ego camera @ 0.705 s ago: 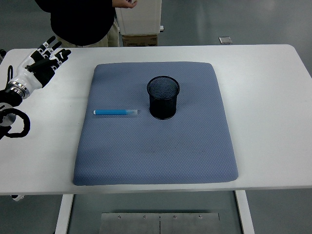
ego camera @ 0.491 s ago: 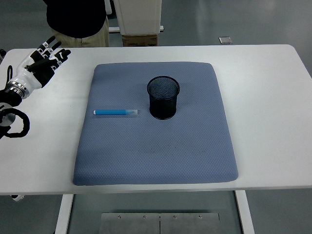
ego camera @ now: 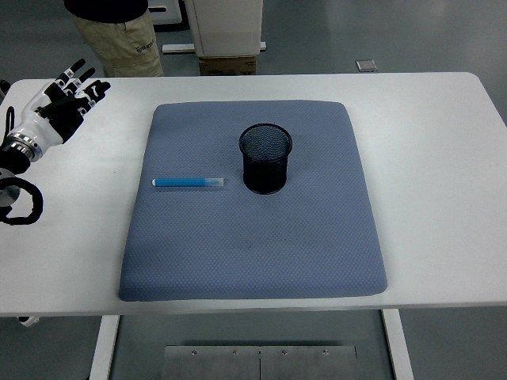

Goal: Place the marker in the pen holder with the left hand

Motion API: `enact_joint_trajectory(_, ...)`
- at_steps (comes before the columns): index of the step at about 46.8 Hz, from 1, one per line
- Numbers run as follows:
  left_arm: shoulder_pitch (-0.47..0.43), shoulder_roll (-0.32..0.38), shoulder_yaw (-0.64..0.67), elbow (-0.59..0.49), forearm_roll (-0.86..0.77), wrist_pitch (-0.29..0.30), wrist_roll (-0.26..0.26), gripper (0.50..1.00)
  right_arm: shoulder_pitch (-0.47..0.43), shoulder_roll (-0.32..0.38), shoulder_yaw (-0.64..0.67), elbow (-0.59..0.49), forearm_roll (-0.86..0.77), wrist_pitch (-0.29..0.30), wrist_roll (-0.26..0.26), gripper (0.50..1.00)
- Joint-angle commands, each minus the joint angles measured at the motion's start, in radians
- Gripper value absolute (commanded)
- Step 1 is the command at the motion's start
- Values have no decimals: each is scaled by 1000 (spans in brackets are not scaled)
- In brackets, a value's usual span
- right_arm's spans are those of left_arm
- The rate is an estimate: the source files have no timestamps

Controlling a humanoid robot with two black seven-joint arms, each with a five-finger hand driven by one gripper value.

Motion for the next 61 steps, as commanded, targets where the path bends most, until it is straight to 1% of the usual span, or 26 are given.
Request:
enact_joint_trajectory(1, 1, -4, 0, 0, -1, -4, 0, 1000, 0, 0, 0, 0, 0, 0, 0, 1000)
enact_joint_trajectory(9, -4, -14, 0, 0, -14, -7, 0, 1000, 0, 0, 0, 0, 0, 0, 0, 1000)
enact_joint_trajectory(17, -15, -12, 17, 3, 5, 8, 9, 1000, 0, 0, 0, 0, 0, 0, 0, 1000)
enact_joint_trajectory(20, -19, -9, 51, 2, 6, 8, 11, 1000, 0, 0, 0, 0, 0, 0, 0, 1000)
enact_joint_trajectory(24, -42, -14, 133, 2, 6, 8, 11, 1000, 0, 0, 0, 0, 0, 0, 0, 1000)
enact_joint_trajectory(29, -117, -7, 308, 0, 5, 7, 11, 1000, 0, 0, -1, 0, 0, 0, 0, 1000)
enact_joint_trajectory(33, -200, -6, 442, -7, -1, -4, 9, 1000, 0, 0, 0, 0, 0, 0, 0, 1000)
enact_joint_trajectory(42, -373, -1, 635, -11, -1, -25, 9, 1000, 0, 0, 0, 0, 0, 0, 0, 1000)
enact_joint_trajectory(45, -450, -4, 733, -11, 3, -28, 11, 1000, 0, 0, 0, 0, 0, 0, 0, 1000)
enact_joint_trajectory(50, -619, -33, 977, -32, 5, -27, 11, 1000, 0, 0, 0, 0, 0, 0, 0, 1000)
enact_joint_trajectory(54, -722, -102, 1149, -35, 5, -21, 9, 1000, 0, 0, 0, 0, 0, 0, 0, 1000)
enact_joint_trajectory(58, -795, -138, 1259, -40, 6, -22, 11, 1000, 0, 0, 0, 0, 0, 0, 0, 1000)
enact_joint_trajectory(61, -826, -159, 1313, -53, 11, -27, 11, 1000, 0, 0, 0, 0, 0, 0, 0, 1000)
